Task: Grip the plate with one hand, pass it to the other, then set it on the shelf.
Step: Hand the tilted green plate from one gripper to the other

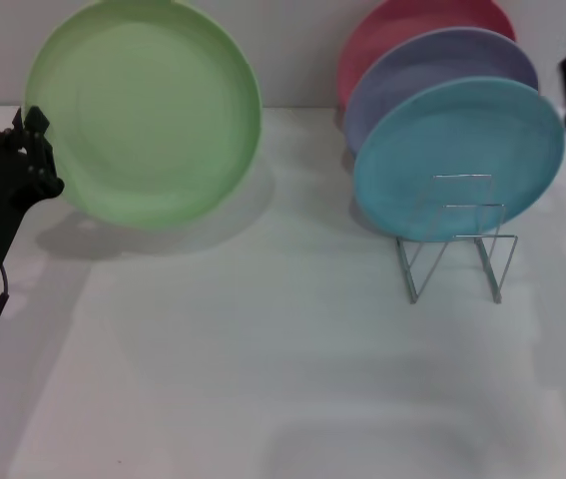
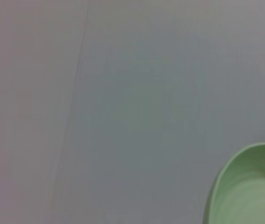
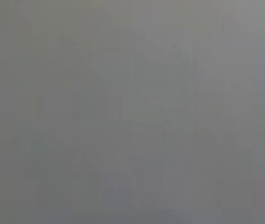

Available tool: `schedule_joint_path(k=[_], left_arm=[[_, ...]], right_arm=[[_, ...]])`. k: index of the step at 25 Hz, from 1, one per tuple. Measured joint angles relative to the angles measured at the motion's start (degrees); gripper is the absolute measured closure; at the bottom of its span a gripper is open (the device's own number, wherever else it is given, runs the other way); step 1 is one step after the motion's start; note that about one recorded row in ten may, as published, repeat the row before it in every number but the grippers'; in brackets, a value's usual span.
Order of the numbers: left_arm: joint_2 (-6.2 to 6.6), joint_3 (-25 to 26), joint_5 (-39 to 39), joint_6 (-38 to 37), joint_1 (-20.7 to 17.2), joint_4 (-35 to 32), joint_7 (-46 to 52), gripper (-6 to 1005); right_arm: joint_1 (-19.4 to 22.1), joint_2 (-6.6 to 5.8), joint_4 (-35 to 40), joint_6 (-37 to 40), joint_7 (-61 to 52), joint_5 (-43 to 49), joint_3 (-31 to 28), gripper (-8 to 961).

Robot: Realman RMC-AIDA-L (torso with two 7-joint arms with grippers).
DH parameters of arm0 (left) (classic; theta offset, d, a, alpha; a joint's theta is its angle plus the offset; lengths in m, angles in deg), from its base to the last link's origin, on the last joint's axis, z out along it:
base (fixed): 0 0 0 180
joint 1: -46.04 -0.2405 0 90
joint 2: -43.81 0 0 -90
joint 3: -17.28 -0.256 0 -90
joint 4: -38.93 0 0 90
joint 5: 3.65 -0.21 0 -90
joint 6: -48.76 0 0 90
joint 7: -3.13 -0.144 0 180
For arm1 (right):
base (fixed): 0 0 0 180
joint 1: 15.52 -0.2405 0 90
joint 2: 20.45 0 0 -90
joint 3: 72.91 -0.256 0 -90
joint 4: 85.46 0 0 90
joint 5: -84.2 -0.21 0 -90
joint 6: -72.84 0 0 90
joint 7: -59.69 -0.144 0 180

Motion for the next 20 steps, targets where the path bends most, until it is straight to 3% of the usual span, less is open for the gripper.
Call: schedule_joint_path(k=[2,7,12,20], left_arm=[[-0.1,-0.62,0.09,-1.46,0.14,1.19,0.58,944],[0.18,-1.93,-0.49,-1.96,-0.4,1.45,3.09,943],[0.54,-3.04,-3.85,-3.62,-0.56,2.34,5.33,943],[0.16,-3.16,-5.18,-8.97,-0.06,6.97,5.87,942]], right_arm=[[0.99,0.04,-3.35,-0.63,0.08,0.97,5.64,345],[0.98,0.16,-5.98,-4.09,0.02,1.05,13.36,346],[0.58,0.26,-8.01,-8.33,-0.43,1.05,18.75,345],[0.6,0.46,-9.52,-12.11,-2.9,0.99,22.59,345]])
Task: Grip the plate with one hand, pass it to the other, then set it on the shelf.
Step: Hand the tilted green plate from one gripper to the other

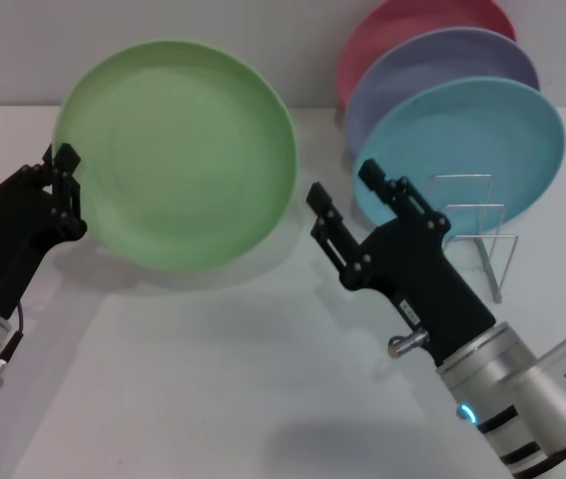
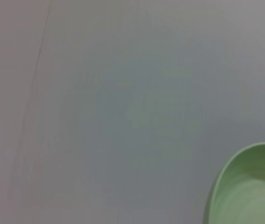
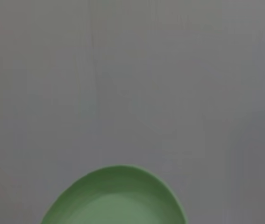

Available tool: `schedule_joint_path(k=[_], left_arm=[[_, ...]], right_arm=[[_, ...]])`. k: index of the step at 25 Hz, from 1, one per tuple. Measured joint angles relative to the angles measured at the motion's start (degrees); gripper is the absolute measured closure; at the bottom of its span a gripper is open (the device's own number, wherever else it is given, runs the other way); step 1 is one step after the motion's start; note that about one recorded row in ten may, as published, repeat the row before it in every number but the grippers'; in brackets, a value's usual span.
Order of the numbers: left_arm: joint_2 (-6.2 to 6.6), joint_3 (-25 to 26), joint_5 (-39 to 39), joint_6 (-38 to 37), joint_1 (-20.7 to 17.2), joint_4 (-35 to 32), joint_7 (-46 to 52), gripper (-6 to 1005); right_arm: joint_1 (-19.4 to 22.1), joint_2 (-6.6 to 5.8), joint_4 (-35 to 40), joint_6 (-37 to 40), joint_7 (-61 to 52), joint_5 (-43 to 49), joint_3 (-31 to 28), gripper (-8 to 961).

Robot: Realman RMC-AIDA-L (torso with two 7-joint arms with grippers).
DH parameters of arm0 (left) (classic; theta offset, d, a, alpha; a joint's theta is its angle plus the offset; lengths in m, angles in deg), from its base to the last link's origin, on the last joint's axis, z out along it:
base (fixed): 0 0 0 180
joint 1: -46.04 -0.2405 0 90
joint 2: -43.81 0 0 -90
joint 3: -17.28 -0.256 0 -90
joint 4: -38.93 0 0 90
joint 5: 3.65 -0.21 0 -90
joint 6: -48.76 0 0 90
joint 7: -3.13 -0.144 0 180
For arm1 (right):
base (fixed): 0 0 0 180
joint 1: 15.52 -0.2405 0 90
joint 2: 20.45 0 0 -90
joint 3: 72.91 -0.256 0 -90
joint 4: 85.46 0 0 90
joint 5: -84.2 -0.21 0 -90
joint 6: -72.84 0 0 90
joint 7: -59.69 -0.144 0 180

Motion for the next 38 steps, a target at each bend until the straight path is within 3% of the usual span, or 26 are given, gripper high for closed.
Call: schedule_joint_path(k=[8,11,22,38], left_arm=[[-0.61,-1.72,3.16,-3.74,1.39,3.93,-7.78,941],[-0.63,-8.39,10.73,-4.89,1.22,2.99,-16.56,940],[-0.64,-19.91,24.83,-6.1,-1.18,-3.66,-33.31,939],[-0.64,-21.86,30.77,-6.7,-1.34,-4.95,-38.82,937]], right_arm=[[-2.05,0.02,1.48,-5.38,-7.5,-0.23,-0.54,345],[-3.97,-0.19,2.1,-8.11,-8.37,-0.23,-0.66,346],[-8.37,-0.32,2.92,-15.12,-9.52,-0.28,-1.74,346],[-11.44,-0.42,4.24,-19.7,-10.29,-0.02,-4.8,347]])
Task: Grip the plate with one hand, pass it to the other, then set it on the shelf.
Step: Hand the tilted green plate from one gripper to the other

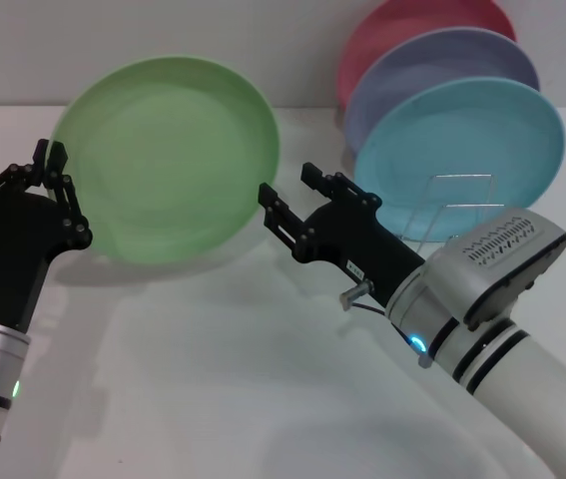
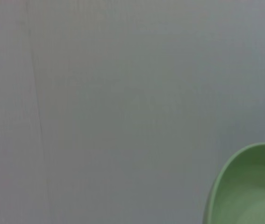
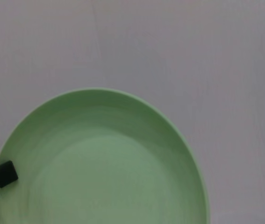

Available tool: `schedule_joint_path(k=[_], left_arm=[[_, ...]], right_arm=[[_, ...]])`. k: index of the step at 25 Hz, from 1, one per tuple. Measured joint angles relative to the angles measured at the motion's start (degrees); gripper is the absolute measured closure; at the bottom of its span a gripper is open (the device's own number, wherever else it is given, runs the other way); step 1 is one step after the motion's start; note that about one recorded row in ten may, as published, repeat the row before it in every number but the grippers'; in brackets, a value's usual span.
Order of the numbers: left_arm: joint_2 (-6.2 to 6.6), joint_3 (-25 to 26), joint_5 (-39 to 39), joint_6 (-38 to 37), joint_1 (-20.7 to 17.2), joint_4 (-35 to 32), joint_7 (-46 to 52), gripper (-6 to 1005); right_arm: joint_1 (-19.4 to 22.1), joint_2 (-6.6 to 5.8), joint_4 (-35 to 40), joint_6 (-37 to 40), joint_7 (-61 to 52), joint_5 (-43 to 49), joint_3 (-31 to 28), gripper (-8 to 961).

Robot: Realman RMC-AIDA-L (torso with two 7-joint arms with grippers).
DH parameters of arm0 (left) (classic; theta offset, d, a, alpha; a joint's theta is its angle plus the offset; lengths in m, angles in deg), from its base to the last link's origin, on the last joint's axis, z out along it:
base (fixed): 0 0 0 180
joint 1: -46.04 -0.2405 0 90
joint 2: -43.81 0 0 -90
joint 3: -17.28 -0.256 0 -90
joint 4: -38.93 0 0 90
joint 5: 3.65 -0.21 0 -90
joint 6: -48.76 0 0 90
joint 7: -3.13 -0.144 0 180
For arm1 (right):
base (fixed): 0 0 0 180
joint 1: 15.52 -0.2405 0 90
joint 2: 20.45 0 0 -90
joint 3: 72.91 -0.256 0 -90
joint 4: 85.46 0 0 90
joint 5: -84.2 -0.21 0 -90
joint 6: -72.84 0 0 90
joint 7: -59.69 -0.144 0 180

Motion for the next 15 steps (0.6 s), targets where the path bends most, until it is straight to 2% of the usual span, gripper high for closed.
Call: schedule_joint_path(k=[4,15], left_arm=[[0.0,-1.41,2.33,0.06,-0.04,-0.3,-0.78,937],[0.0,-2.19,2.75,0.12,-0.5,-0.88,-2.29,936]], right_arm=[[-1.18,-0.04,0.56,-1.48,-0.02,0.07,-0.6,350],[-2.62,-0.09,1.4,-2.32,-0.02,0.52,-1.49,356]])
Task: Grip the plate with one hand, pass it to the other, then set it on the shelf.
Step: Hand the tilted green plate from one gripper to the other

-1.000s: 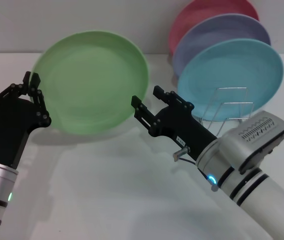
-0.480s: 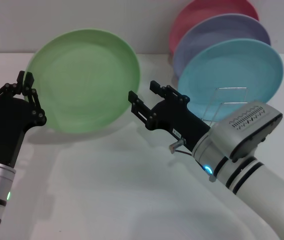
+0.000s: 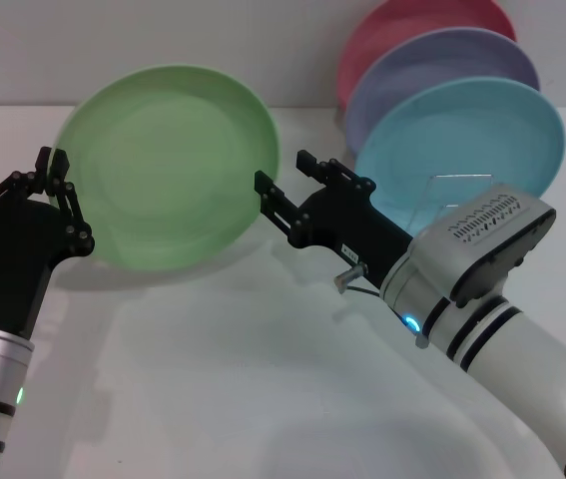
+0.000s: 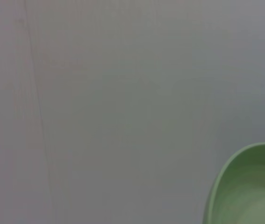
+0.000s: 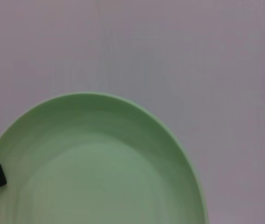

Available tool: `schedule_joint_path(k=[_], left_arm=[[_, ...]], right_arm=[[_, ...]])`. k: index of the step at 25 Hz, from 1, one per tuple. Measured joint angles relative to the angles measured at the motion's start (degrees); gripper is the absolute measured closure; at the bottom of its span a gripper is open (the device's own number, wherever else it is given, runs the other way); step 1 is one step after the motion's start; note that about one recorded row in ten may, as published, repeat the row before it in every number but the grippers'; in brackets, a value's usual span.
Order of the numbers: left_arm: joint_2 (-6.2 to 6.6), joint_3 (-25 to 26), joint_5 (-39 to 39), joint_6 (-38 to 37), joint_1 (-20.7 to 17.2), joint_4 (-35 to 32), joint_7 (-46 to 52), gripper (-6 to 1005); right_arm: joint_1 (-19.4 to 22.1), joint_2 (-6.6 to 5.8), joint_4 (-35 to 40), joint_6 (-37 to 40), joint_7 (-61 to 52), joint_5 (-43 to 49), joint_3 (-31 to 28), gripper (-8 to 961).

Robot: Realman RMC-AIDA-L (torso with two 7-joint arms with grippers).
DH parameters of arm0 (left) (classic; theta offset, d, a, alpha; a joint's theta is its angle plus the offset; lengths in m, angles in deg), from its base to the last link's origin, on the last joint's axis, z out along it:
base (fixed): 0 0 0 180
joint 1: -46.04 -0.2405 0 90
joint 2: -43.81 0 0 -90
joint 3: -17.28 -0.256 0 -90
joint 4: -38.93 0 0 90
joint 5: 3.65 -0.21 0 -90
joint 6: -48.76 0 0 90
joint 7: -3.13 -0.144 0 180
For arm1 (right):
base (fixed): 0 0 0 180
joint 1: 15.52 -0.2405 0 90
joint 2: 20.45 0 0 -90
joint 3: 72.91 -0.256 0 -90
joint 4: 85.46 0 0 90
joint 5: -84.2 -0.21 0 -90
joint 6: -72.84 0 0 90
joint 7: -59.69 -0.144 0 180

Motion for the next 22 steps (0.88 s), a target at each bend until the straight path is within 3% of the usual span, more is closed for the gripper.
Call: schedule_joint_path(k=[22], left_arm=[[0.0,-0.53,0.17,-0.25,-0.64,-1.61,-1.41,933]], right_arm=[[-1.33,0.0,1.1,-0.54,0.24,0.0,-0.63,377]])
